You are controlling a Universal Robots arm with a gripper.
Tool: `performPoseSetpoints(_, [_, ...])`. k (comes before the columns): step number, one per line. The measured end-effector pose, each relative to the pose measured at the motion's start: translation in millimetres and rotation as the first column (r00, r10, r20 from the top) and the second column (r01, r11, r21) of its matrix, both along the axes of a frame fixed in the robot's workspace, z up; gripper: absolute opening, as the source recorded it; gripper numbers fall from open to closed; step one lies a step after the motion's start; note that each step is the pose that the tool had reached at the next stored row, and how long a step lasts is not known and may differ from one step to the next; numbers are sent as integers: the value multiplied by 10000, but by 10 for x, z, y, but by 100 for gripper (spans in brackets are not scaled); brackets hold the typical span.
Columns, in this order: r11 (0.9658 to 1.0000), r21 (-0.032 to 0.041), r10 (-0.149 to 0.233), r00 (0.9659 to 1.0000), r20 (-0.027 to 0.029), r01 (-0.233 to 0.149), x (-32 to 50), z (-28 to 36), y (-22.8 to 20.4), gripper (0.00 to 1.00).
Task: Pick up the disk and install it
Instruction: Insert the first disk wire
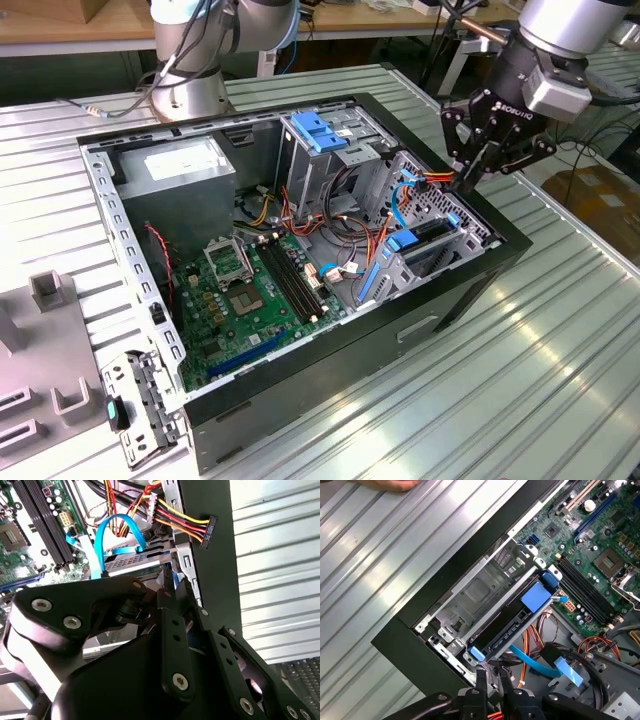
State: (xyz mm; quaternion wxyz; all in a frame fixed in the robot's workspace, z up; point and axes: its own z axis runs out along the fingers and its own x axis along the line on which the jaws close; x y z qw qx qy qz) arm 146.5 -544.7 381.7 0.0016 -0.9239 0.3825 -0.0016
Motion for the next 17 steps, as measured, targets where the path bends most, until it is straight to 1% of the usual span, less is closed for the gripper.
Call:
performPoseSetpoints(4, [9996, 0, 291, 9996, -1, -291, 51, -1, 3, 24])
performPoseSetpoints(6, [9990, -1, 450, 9990, 0, -450, 103, -1, 10, 24])
performPoseSetpoints(8, [9982, 0, 592, 9982, -1, -592, 155, -1, 34, 24])
performPoseSetpoints(15, [9964, 0, 849, 9964, -1, -849, 254, -4, 103, 24])
performPoseSetpoints(16, [9959, 0, 903, 9959, -1, -903, 268, -5, 115, 25])
performPoseSetpoints(17, [9951, 0, 990, 9951, -1, -990, 277, -7, 124, 31])
